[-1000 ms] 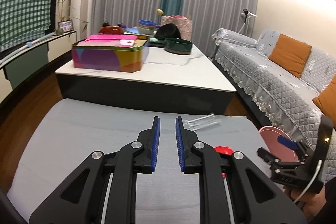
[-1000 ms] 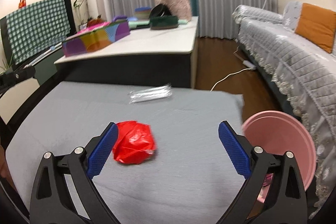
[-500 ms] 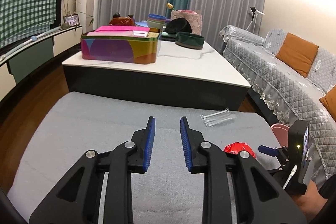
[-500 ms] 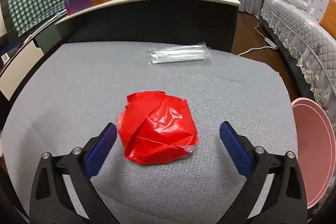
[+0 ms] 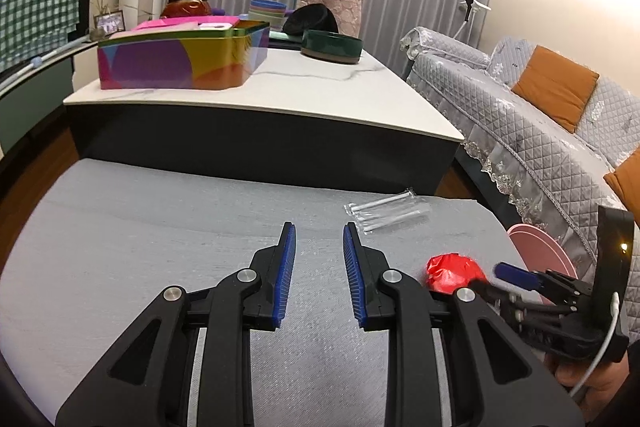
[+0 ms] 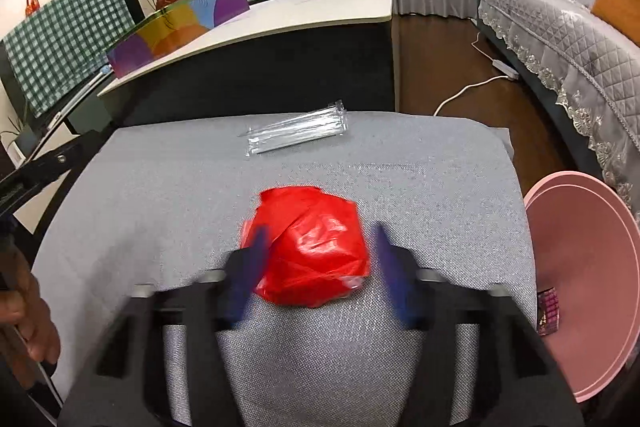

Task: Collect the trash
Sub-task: 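Close the right tool on the red plastic bag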

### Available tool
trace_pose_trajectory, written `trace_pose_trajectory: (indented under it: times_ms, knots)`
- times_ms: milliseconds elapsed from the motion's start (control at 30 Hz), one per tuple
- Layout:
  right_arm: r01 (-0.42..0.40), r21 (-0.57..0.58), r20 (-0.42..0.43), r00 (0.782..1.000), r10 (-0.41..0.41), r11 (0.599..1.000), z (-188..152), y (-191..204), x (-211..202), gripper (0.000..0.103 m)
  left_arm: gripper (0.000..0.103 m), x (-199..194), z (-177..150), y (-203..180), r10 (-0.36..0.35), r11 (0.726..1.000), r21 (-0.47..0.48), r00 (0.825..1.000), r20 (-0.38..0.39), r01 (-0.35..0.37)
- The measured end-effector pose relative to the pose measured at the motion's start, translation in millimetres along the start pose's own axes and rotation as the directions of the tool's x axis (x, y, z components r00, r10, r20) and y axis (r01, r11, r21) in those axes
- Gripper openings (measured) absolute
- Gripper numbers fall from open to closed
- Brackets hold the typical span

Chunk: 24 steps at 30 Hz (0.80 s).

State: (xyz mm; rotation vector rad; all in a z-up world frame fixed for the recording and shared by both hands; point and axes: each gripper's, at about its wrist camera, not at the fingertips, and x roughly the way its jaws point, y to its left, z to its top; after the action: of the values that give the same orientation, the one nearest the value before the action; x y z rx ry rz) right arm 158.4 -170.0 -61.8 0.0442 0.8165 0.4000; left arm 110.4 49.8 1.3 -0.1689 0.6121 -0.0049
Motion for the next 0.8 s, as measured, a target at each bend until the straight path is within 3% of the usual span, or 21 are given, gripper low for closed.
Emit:
trace_pose_trajectory:
  times_ms: [100,333,367,467,800]
  knots:
    - [-0.022,-0.027,-0.01,1.0,0.022,0.999,-0.5,6.0,4.8,0.09,0.025,2.0,0.8,-0.9,0.002,1.0,-0.003,1.0,-0.001,-0.002]
    - [0.049,-0.066,-0.089,0.995,-0.054,0.997,-3.7,12.4,29.1,0.092,0.025,-1.4,2.4,2.7,0.011,1.0,0.01,1.0,0.009,-0.011]
    - [0.05,-0.07,-0.102,0.993,-0.057,0.996,-4.5,13.2,31.3,0.091,0.025,-1.1,2.5,3.8,0.013,1.0,0.009,1.0,0.008,-0.013]
    - [0.041,-0.083,-0.094,0.994,-0.049,0.996,-5.0,13.9,27.7,0.074,0.025,1.8,3.0,5.4,0.016,1.0,0.003,1.0,0.001,-0.016]
    - [0.085,0.004,-0.04,0.996,-0.085,0.996,-3.1,-20.9,1.9,0.073,0.025,24.9,4.6,-23.5,0.001,0.998,0.059,1.0,-0.018,0.0]
